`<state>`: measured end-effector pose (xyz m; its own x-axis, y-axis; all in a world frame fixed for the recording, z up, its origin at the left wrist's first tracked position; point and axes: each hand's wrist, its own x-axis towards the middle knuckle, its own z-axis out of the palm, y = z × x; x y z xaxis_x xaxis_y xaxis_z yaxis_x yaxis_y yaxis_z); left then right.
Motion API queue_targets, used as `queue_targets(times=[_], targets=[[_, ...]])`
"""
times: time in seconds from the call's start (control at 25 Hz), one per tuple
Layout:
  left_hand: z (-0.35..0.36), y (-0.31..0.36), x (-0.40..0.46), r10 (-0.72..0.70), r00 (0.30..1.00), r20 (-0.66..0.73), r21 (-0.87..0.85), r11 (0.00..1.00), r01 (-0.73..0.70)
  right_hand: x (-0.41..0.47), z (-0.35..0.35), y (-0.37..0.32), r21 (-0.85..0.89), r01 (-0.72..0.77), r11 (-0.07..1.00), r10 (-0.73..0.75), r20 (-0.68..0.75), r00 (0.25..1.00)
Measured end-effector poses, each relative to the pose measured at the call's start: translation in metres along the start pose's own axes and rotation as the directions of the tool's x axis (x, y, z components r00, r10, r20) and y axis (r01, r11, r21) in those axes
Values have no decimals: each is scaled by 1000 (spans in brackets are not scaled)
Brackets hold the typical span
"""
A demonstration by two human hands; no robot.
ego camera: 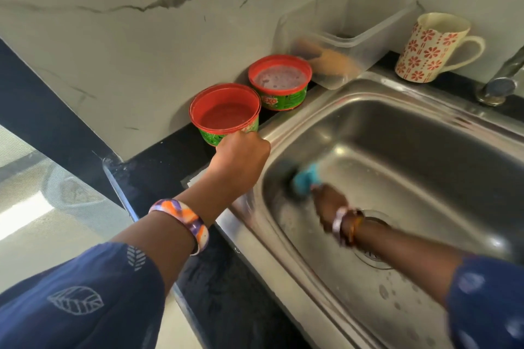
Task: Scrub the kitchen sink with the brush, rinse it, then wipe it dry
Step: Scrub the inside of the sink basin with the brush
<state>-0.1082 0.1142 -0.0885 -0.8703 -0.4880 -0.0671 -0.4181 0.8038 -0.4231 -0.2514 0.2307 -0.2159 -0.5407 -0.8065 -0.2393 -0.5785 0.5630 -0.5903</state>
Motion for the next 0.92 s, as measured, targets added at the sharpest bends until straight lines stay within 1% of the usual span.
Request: queue_targets(times=[0.04, 0.08, 0.12, 0.16, 0.2, 0.24, 0.28, 0.32, 0.36, 0.4, 0.44, 0.48, 0.52, 0.56, 0.6, 0.64, 0.68, 0.72, 0.76, 0.8, 0.84, 0.88, 0.92], targets=[[0, 1, 0, -2, 1000, 4, -1, 1000, 2, -18, -3, -7, -52, 44, 998, -44, 0, 999], [1, 1, 0, -4, 1000, 7, 2, 1000, 4, -26, -13, -5, -213, 143, 967, -147, -2, 989], [1, 1, 1, -5, 1000, 11, 9, 1000, 5, -23, -28, 7, -371, 227, 900, -285, -107, 953], [1, 1, 1, -11, 1000, 18, 16, 1000, 11, -12, -39, 18, -490, 214, 845, -346, -195, 918], [1, 1, 1, -22, 999, 26, 21, 1000, 21, 6, -48, 21, -564, 151, 812, -296, -175, 939], [1, 2, 1, -33, 999, 34, 25, 999, 32, 22, -56, 31, -565, 52, 823, -205, -210, 956], [1, 3, 1, -42, 998, 39, 24, 999, 41, 35, -61, 38, -510, -98, 854, -68, -297, 952], [1, 5, 2, -45, 998, 42, 24, 999, 44, 45, -54, 43, -371, -163, 914, 53, -288, 956], [2, 5, 2, -47, 998, 49, 23, 999, 46, 45, -46, 38, -196, -171, 965, 128, -217, 968], [3, 5, 2, -51, 997, 52, 19, 999, 50, 36, -30, 36, -165, -64, 984, 48, -102, 994], [4, 4, 3, -55, 997, 50, 14, 998, 54, 16, -11, 21, -56, 33, 998, -32, 27, 999], [5, 4, 3, -57, 997, 45, 12, 998, 57, -8, 5, 1, -95, 150, 984, -139, 115, 984], [5, 3, 4, -58, 998, 40, 9, 998, 58, -19, 10, -3, -123, 192, 974, -177, 125, 976], [6, 4, 4, -61, 997, 37, 5, 998, 61, -23, 5, -1, -243, 271, 931, -257, 87, 962], [7, 4, 4, -64, 997, 39, 4, 998, 64, -19, 1, 10, -448, 378, 810, -412, 24, 911], [7, 4, 4, -69, 997, 43, 7, 998, 69, -4, -2, 22, -499, 293, 816, -319, 35, 947], [8, 4, 4, -72, 996, 44, 8, 997, 72, 12, -12, 34, -519, 167, 838, -170, 43, 985], [8, 5, 4, -75, 996, 44, 10, 997, 74, 22, -33, 48, -559, 8, 829, -19, -14, 1000], [9, 5, 4, -78, 996, 48, 10, 997, 78, 29, -47, 61, -490, -144, 860, 114, -91, 989], [9, 6, 4, -80, 996, 50, 13, 997, 80, 35, -42, 69, -344, -231, 910, 190, -148, 971], [9, 5, 4, -81, 995, 50, 13, 997, 81, 31, -33, 67, -110, -254, 961, 240, -130, 962], [9, 5, 4, -85, 995, 49, 7, 996, 85, 18, -22, 53, 99, -256, 962, 262, -53, 963], [8, 5, 3, -91, 995, 46, 5, 996, 91, 1, -13, 31, 311, -303, 901, 290, 88, 953]])
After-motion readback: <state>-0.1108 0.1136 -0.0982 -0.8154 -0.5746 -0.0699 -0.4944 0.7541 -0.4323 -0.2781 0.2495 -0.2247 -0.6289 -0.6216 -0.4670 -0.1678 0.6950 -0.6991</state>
